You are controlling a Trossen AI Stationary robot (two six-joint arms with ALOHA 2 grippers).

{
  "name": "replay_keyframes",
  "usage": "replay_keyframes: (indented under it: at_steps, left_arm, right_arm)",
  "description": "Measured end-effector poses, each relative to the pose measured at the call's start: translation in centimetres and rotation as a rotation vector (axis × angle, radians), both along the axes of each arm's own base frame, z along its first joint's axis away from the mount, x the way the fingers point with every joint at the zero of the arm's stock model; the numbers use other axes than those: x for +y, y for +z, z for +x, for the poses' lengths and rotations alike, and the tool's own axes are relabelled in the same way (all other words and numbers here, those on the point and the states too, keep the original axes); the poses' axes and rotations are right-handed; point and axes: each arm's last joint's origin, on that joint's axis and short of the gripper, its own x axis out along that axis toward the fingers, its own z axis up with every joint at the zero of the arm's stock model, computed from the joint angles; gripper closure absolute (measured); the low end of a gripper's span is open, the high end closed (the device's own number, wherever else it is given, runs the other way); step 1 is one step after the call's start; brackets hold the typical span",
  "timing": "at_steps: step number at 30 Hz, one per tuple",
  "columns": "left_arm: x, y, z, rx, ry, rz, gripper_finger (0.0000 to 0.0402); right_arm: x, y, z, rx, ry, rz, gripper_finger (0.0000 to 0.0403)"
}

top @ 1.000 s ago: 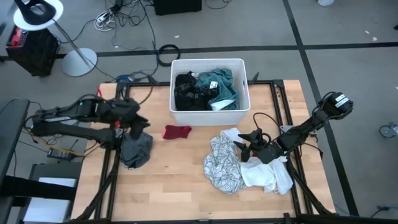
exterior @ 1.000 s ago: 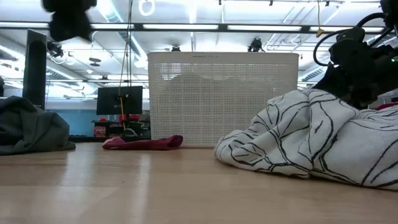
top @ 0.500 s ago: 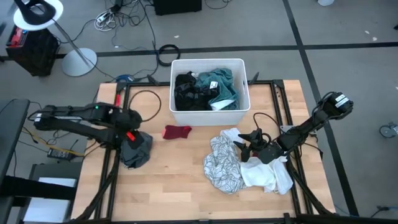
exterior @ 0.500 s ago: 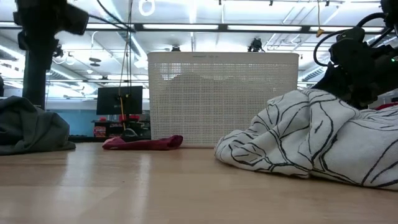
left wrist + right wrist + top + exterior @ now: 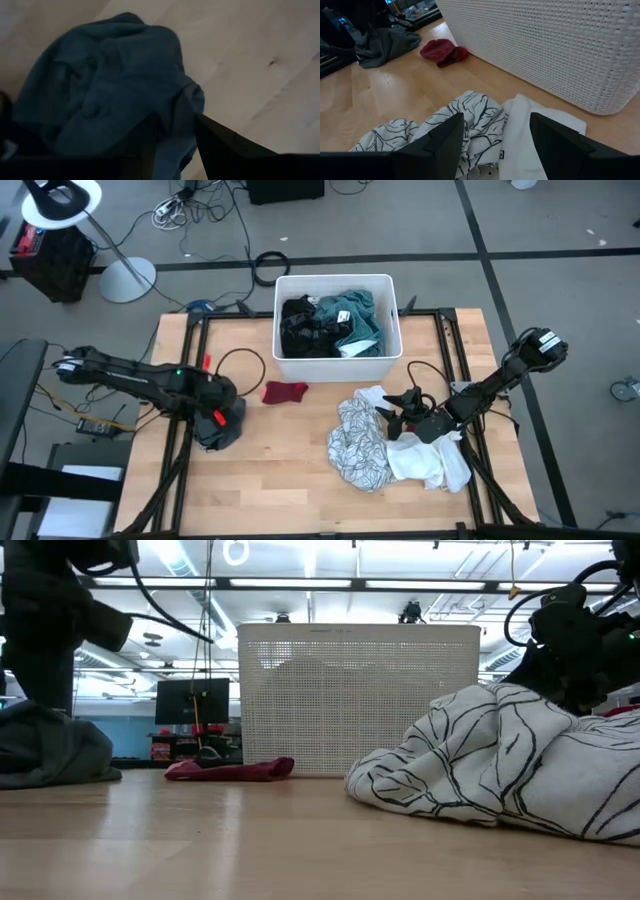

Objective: Sort clothes
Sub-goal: Put the blue gray boxer into the white laundry bin

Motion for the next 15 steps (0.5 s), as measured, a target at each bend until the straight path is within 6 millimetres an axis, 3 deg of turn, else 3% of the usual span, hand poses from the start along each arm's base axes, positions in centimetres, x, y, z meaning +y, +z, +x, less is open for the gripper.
replay_keyframes:
  at_steps: [10, 12, 15]
  left_arm:
    - [0.0, -2.3, -0.3, 0.029, 0.082, -0.017, 0.0271]
    - [0.0, -3.0, -0.3, 0.018, 0.097, -0.028, 0.0292]
    - [-0.1, -3.6, -0.2, -0.002, 0.092, -0.050, 0.0356]
  right_arm:
    - [0.0, 0.0, 0.0, -0.006, 0.000, 0.003, 0.0174]
    - [0.0, 0.0, 0.0, -0.006, 0.000, 0.003, 0.0174]
    - [0.0, 0.1, 0.0, -0.007, 0.000, 0.004, 0.0174]
